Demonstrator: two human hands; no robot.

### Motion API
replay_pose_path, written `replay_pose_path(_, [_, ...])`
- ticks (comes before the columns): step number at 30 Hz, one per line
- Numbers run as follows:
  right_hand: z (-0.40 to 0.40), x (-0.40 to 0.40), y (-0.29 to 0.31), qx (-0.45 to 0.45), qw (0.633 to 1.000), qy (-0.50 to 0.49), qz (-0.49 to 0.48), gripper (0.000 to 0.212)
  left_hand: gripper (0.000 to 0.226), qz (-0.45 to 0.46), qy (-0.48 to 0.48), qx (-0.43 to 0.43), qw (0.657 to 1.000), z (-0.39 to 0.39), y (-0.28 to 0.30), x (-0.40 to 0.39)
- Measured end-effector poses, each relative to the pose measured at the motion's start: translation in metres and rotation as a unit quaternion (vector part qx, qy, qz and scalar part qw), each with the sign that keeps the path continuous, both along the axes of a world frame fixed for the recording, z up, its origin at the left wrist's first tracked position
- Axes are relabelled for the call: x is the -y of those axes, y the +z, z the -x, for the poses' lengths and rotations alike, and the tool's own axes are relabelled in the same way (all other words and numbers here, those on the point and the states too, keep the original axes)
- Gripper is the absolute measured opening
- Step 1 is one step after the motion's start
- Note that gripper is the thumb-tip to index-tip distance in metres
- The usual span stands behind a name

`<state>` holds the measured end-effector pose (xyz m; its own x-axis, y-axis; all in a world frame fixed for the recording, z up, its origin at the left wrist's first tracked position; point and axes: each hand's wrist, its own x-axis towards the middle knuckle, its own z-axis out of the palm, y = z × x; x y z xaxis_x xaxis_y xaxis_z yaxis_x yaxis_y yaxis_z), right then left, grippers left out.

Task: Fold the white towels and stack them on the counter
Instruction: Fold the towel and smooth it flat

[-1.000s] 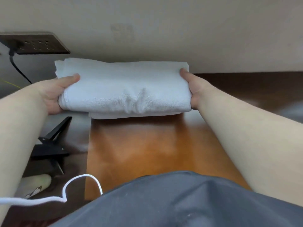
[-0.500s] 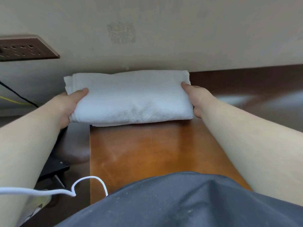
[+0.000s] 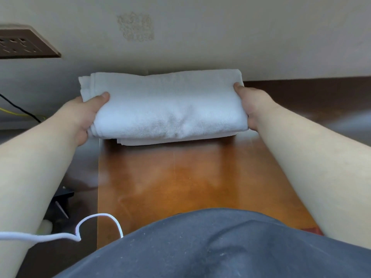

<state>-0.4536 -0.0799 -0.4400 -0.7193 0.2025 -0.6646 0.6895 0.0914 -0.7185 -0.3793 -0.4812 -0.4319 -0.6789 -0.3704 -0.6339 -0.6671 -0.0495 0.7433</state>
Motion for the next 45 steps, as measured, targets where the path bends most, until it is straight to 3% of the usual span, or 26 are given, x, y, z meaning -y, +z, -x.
replay_pose_path(4, [-0.003,-0.003,-0.007,0.015,0.999,-0.020,0.024,0.052,0.068,-0.040,-0.010,0.009,0.999,0.000,-0.003,0.001])
replay_pose_path(9, [-0.014,0.001,-0.012,0.036,0.993,0.050,-0.101,0.062,0.073,0.050,-0.026,0.063,0.996,-0.003,-0.018,-0.015])
replay_pose_path(14, [-0.010,0.000,-0.002,-0.024,0.993,0.025,-0.111,0.039,0.072,-0.013,0.012,0.006,1.000,-0.001,-0.009,-0.013])
replay_pose_path(17, [-0.012,-0.007,-0.006,-0.020,0.994,0.026,-0.108,0.043,0.079,-0.024,0.001,-0.007,1.000,-0.002,-0.008,-0.013])
replay_pose_path(20, [-0.017,-0.007,-0.009,0.030,0.988,0.065,-0.133,0.065,0.076,0.014,-0.028,0.046,0.998,-0.008,-0.017,-0.018])
replay_pose_path(22, [-0.016,-0.003,-0.009,0.021,0.974,0.098,-0.204,0.065,0.084,0.094,-0.043,0.091,0.990,-0.008,-0.018,-0.022])
replay_pose_path(24, [-0.015,0.005,-0.003,-0.063,0.941,0.120,-0.309,0.065,0.098,0.284,-0.053,0.072,0.955,-0.004,-0.013,-0.025])
replay_pose_path(26, [-0.020,0.023,0.008,-0.212,0.868,0.181,-0.411,0.062,0.085,0.455,-0.109,-0.071,0.881,-0.004,0.002,-0.038])
replay_pose_path(28, [-0.028,0.050,0.012,-0.306,0.777,0.297,-0.464,0.058,0.064,0.501,-0.252,-0.214,0.800,-0.003,0.015,-0.069])
replay_pose_path(30, [-0.038,0.075,0.009,-0.299,0.735,0.404,-0.454,0.058,0.057,0.483,-0.405,-0.269,0.729,-0.005,0.014,-0.103])
replay_pose_path(33, [-0.045,0.084,-0.009,-0.230,0.717,0.472,-0.459,0.070,0.066,0.521,-0.522,-0.158,0.657,-0.008,-0.006,-0.126])
replay_pose_path(37, [-0.034,0.058,-0.018,-0.169,0.737,0.439,-0.485,0.093,0.084,0.539,-0.495,-0.093,0.675,0.006,-0.023,-0.101])
replay_pose_path(43, [-0.032,0.039,-0.014,-0.132,0.754,0.428,-0.480,0.098,0.084,0.538,-0.462,-0.028,0.704,0.016,-0.024,-0.054])
replay_pose_path(45, [-0.030,0.043,-0.008,-0.117,0.757,0.435,-0.473,0.097,0.082,0.553,-0.458,-0.009,0.696,0.014,-0.019,-0.053])
